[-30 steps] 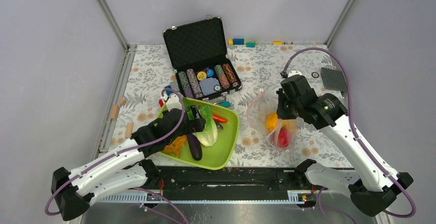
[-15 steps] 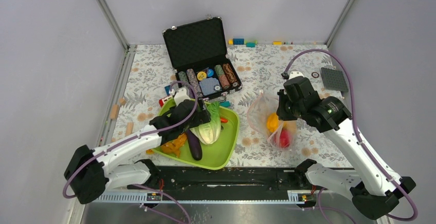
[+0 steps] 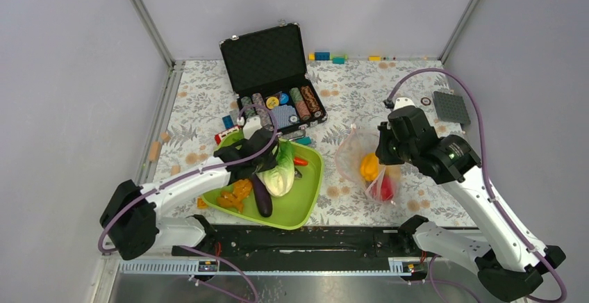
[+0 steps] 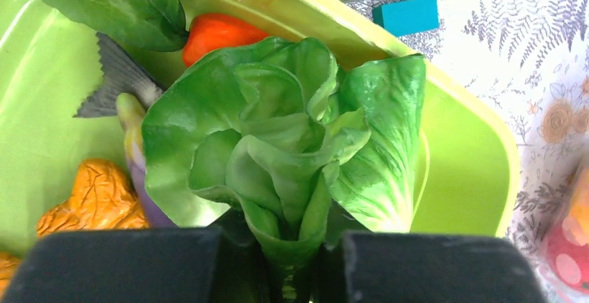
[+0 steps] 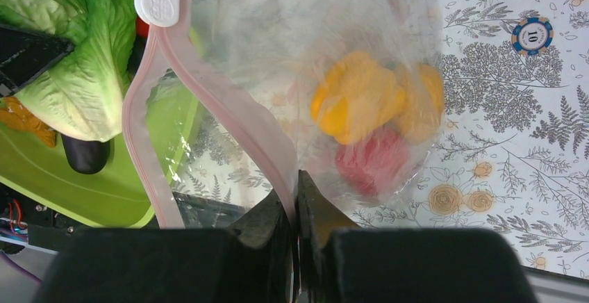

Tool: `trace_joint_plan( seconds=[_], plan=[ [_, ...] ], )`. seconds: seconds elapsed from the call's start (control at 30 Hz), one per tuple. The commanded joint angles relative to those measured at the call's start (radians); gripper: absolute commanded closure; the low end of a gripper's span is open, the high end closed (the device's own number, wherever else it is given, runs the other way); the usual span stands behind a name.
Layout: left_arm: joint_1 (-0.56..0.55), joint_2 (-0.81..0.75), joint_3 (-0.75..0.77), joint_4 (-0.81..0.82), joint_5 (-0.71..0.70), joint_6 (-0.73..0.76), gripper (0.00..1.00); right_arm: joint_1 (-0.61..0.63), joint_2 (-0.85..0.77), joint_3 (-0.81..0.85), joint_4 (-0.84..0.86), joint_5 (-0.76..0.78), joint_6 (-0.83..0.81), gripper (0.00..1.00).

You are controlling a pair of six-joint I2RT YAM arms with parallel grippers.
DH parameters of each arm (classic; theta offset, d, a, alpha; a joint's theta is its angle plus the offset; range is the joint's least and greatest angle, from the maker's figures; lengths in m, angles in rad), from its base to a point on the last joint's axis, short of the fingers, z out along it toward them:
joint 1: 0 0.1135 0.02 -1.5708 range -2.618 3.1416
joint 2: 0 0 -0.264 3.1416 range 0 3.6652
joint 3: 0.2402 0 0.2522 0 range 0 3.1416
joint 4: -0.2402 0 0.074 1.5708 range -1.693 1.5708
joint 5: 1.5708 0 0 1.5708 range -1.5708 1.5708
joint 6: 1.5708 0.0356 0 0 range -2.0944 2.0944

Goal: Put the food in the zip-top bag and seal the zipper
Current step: Pick up the fake vegetable from the bin.

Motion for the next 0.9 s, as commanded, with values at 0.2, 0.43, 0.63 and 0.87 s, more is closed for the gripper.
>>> trace_joint_plan(
  seconds=[0.2, 0.43, 0.63, 0.87],
  plan=[
    [-0.045, -0.329, 0.018, -0.046, 0.011, 0.065, 1.0, -0.002, -0.032, -0.005, 0.018, 0.007, -0.019, 0.9],
    [-0.106, -0.564, 0.003, 0.074, -0.027, 0.139, 1.0, -0.002, -0.046, -0.013, 0.029, -0.011, 0.002, 0.91],
    [-0.139, -0.596, -0.014, 0.427, 0.062, 0.231, 1.0, -0.002, -0.058, -0.024, 0.072, -0.083, 0.081, 0.91],
    [-0.306, -0.385, 0.085, 0.858, 0.067, 0.438, 1.0, -0.002, -0.064, -0.03, 0.131, -0.209, 0.176, 0.91]
  ],
)
